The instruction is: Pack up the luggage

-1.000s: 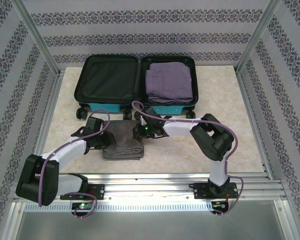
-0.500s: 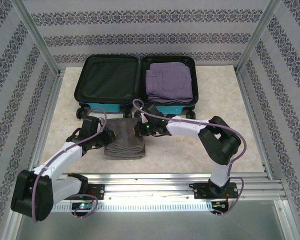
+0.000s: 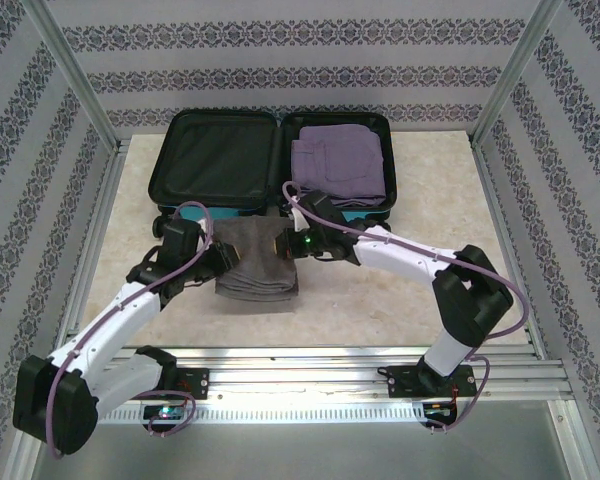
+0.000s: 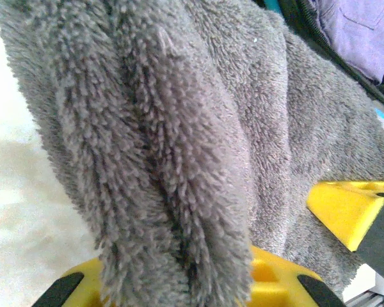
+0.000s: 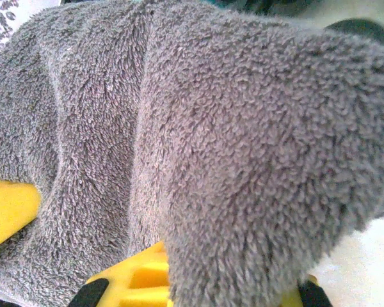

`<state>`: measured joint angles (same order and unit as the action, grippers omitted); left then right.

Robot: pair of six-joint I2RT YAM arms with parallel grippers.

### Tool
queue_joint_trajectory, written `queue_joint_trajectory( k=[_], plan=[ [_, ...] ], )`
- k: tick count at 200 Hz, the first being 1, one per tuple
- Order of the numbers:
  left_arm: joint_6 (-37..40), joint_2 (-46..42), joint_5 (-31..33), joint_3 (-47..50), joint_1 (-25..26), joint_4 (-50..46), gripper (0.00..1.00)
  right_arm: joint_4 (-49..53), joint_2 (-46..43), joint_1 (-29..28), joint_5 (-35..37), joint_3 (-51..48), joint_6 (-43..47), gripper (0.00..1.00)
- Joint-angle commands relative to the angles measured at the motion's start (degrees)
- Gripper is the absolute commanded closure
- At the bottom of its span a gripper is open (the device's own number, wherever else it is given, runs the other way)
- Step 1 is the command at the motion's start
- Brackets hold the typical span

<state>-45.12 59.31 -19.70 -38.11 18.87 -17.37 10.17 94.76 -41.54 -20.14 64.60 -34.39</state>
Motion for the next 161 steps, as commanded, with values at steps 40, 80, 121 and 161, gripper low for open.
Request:
queue_joint_trajectory(
  k=[40, 80, 121, 161],
  plan=[
    [-2.02, 10.14, 1.34, -12.10, 2.70, 7.60, 1.00, 10.61, -4.39, 6.70, -4.54, 10.04, 7.63, 1.00],
    [-2.06, 18.15, 2.48, -21.24, 4.73, 10.50, 1.00, 15.36, -4.38, 14.04, -9.12, 16.64, 10.89, 1.00],
    [-1.94, 28.34, 1.80, -31.90, 5.45, 13.03, 1.00, 16.96, -1.62, 20.76, -12.40, 22.49, 12.54, 1.00],
    [-2.19, 38.98, 1.02, -43.10, 5.91, 14.56, 1.00, 18.32, 4.49, 26.01, -15.31, 30.32, 13.42, 1.00]
  ],
)
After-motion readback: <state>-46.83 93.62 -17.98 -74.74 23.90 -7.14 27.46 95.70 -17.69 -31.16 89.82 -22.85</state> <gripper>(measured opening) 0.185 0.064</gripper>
